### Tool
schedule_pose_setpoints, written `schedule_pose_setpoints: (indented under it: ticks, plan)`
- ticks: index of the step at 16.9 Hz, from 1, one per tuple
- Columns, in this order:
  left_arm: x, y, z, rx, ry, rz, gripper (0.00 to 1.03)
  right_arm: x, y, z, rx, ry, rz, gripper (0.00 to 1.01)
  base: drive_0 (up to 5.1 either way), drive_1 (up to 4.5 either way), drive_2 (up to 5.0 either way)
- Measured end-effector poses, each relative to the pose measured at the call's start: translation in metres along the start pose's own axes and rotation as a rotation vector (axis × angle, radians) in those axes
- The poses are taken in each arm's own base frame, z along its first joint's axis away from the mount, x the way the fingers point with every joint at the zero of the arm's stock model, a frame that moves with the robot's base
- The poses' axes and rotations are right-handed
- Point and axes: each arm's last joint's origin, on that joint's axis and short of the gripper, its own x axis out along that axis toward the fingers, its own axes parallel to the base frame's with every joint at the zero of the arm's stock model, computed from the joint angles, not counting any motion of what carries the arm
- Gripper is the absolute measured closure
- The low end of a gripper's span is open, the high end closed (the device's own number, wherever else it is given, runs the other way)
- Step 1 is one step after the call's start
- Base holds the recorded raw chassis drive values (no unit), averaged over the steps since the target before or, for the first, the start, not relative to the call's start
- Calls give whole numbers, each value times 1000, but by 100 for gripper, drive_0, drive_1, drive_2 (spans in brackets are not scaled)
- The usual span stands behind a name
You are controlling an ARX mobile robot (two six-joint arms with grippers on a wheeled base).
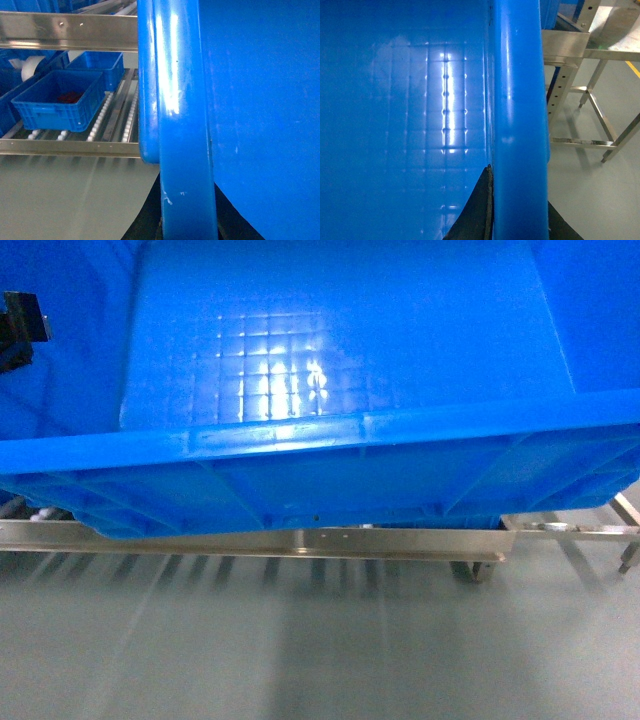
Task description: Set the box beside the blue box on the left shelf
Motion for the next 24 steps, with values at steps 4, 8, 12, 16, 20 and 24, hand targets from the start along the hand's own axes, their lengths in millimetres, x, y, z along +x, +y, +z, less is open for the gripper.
schedule_pose_setpoints:
  ticks: [4, 8, 12, 16, 20, 24]
  plan:
    - [0, 0, 0, -3, -1, 1, 97, 0, 0, 1, -2, -4, 0, 93, -506, 235, 235]
    - [0, 0, 0, 0, -1, 1, 97, 0, 0, 0, 0, -3, 0, 93, -506, 235, 235]
    - [0, 0, 0, 0, 1, 1, 97, 0, 0, 0, -1, -2, 0, 93, -501, 239, 239]
    - [0, 0, 0, 0, 0, 1, 97, 0, 0, 0, 0, -3, 0, 93, -496, 245, 245]
    - [0, 0, 0, -5, 0, 2, 97, 0, 1, 1, -3, -9, 3, 93, -250, 120, 120]
    - [0, 0, 0, 0, 1, 1, 97, 0, 0, 0, -1, -3, 2, 93, -34, -34, -34]
